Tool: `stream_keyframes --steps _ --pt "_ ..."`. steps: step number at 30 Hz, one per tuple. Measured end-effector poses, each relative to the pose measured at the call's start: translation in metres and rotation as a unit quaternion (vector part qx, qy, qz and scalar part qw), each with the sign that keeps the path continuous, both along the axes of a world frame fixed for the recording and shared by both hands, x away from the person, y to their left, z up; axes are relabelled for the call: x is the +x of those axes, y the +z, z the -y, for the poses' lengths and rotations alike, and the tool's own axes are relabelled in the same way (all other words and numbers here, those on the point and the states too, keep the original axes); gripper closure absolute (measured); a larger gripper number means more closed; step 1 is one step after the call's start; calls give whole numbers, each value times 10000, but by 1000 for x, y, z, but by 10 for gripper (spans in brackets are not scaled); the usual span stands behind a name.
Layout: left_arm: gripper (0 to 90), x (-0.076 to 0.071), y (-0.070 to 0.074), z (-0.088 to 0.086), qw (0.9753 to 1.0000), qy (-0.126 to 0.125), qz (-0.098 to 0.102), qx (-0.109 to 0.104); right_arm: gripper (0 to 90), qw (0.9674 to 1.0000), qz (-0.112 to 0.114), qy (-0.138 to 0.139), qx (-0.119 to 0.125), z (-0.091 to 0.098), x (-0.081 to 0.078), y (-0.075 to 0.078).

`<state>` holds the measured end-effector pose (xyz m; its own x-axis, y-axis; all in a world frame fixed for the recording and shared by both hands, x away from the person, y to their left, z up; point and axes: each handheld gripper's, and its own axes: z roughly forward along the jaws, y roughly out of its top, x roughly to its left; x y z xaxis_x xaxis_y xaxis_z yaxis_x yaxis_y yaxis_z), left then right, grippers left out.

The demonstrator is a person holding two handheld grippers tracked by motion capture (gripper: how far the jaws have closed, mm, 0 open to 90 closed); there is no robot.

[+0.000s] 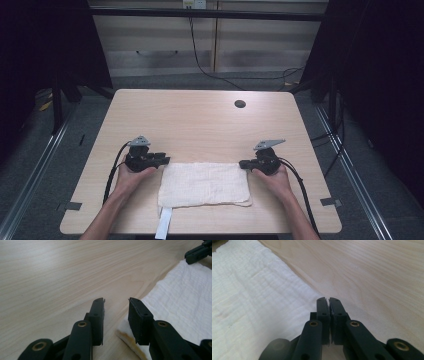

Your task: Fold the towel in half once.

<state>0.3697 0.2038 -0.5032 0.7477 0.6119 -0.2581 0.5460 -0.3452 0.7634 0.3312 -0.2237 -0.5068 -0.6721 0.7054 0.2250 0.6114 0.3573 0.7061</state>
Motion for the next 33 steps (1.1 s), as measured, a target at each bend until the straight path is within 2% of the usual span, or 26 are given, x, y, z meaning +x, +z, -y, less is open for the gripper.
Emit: stream_keyframes --steps 5,7,11,15,21,26,33 --pt "652 0 -3 9 9996 -261 -21 131 875 10000 10 -2 -19 0 0 0" --pt "652 -3 -3 12 9991 -311 50 285 874 10000 25 9 -21 0 0 0" --pt "663 -4 -2 11 9994 -277 70 198 868 10000 44 22 -34 1 0 0" --pt "670 -6 -5 11 9988 -358 80 329 870 10000 67 -5 -40 2 0 1" --pt "680 -10 -5 12 9983 -400 166 393 870 10000 39 -34 -22 3 0 2" --pt "757 -14 -6 12 9972 -496 287 476 869 10000 61 -33 35 4 1 2" --pt "852 -16 -5 13 9968 -535 279 534 871 9999 89 -47 72 4 1 4"
